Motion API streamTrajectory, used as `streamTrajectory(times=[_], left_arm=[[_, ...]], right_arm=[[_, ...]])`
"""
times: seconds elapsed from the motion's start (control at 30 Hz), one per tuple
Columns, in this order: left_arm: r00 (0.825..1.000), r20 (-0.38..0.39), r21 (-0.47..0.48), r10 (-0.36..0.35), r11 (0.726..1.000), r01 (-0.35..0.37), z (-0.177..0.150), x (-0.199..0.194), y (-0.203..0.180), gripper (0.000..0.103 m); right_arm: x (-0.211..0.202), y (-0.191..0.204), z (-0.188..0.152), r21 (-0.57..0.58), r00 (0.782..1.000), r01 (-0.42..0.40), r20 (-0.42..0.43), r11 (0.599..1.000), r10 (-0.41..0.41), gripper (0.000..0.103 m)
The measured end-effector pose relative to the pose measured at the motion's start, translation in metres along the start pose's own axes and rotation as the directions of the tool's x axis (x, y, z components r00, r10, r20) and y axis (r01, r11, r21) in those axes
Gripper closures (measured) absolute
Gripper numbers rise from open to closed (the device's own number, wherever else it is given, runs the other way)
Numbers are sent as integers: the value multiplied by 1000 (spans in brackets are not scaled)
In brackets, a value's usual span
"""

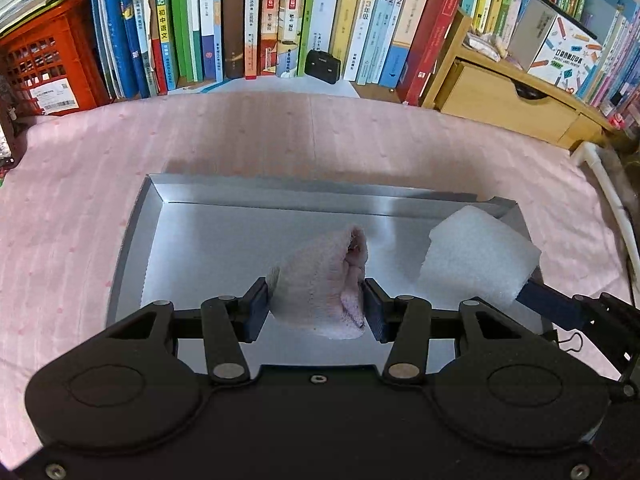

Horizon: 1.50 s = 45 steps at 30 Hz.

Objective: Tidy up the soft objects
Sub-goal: 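Lower the sock into the tray and open the left tool while the right tool releases the foam block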

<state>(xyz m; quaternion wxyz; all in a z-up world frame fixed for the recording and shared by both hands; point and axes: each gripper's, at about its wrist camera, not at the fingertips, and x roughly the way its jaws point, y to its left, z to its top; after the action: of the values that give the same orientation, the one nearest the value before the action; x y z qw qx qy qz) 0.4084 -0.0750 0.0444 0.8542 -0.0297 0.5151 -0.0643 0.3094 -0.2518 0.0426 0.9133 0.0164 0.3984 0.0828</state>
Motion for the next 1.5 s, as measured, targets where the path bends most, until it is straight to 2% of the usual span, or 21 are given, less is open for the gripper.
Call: streamTrajectory(times=[0.3,0.5,0.77,0.87,0.9,1.2,1.5], left_arm=[[1000,-21,2,18,1000,-18,1,16,4,55],[1000,-5,15,22,1000,-22,2,19,4,55],[1000,8,27,22,999,-22,2,19,4,49],[1000,4,23,17,1000,-17,1,17,4,43],[1000,7,23,17,1000,-17,0,15,4,41],[999,47,31,20,999,-22,-7,-17,1,32],[993,118,81,7,997,-17,-24,-74,-8,26]], right_arm=[[16,3,-2,-7,999,3,-37,1000,-4,52],[26,7,-4,-19,998,3,-60,1000,-4,53],[31,9,-4,-20,998,10,-65,1000,-11,53],[31,9,-5,-14,998,15,-66,1000,-16,47],[30,9,-5,-13,998,18,-66,1000,-19,40],[7,14,-4,-29,999,22,-34,999,-23,33],[-40,20,3,-46,998,41,38,998,-40,27]])
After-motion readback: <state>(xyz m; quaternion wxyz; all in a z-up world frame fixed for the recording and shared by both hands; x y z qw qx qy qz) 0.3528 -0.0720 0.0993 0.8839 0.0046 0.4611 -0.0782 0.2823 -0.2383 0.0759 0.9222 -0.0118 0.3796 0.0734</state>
